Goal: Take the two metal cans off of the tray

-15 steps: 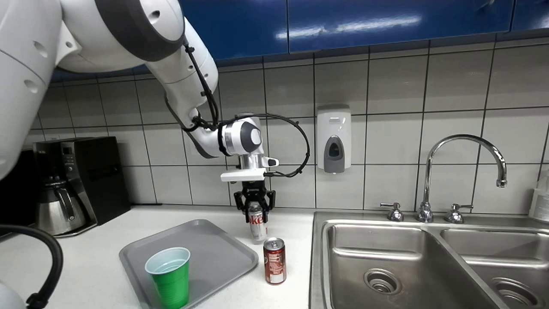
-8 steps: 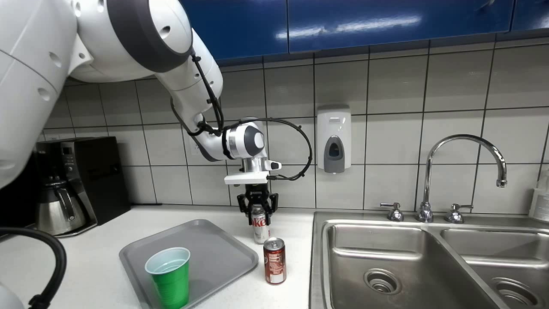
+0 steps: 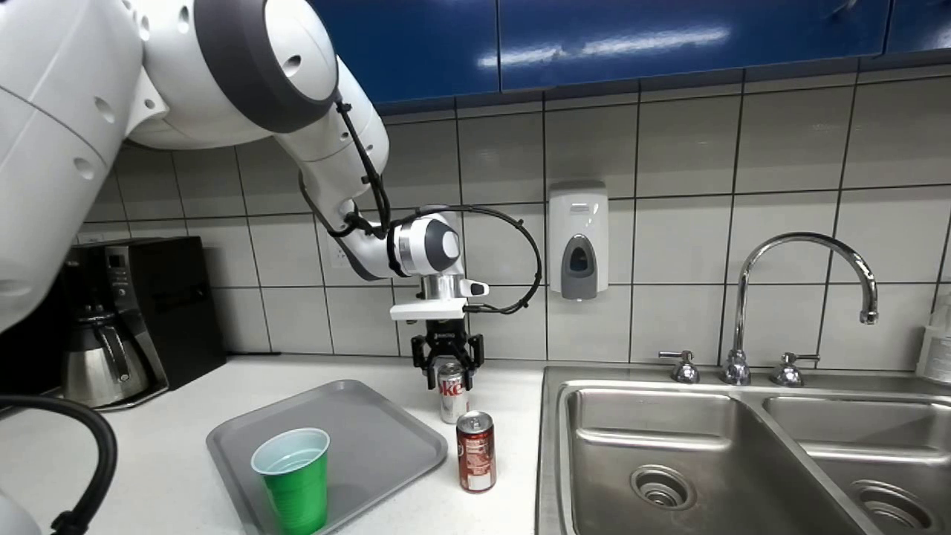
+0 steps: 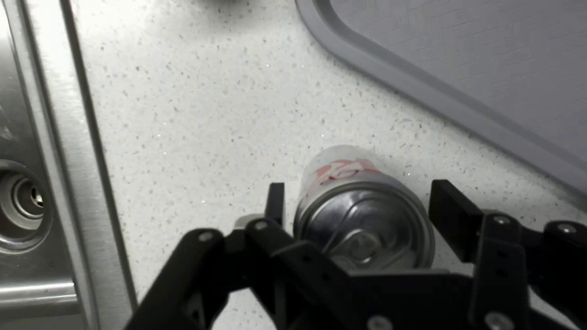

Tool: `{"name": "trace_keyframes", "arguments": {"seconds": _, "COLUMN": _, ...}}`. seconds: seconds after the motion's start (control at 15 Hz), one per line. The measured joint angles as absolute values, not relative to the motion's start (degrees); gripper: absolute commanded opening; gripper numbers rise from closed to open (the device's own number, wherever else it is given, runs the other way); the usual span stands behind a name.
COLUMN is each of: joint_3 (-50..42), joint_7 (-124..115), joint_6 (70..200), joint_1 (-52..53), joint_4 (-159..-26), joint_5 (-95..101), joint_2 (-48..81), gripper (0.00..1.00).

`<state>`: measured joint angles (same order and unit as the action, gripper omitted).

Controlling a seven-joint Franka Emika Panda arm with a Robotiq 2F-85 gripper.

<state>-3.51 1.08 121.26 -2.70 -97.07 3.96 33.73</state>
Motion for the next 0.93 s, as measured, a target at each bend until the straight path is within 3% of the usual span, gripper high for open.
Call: {"name": "trace_keyframes", "arguments": {"seconds": 0.93, "joint_3": -3.50, "joint_7": 1.08, "joint_6": 120.99, "joint_1": -2.70, "joint_4": -98.61, "joint_5": 3.72, "joint_2": 28.58, "gripper": 1.00}}
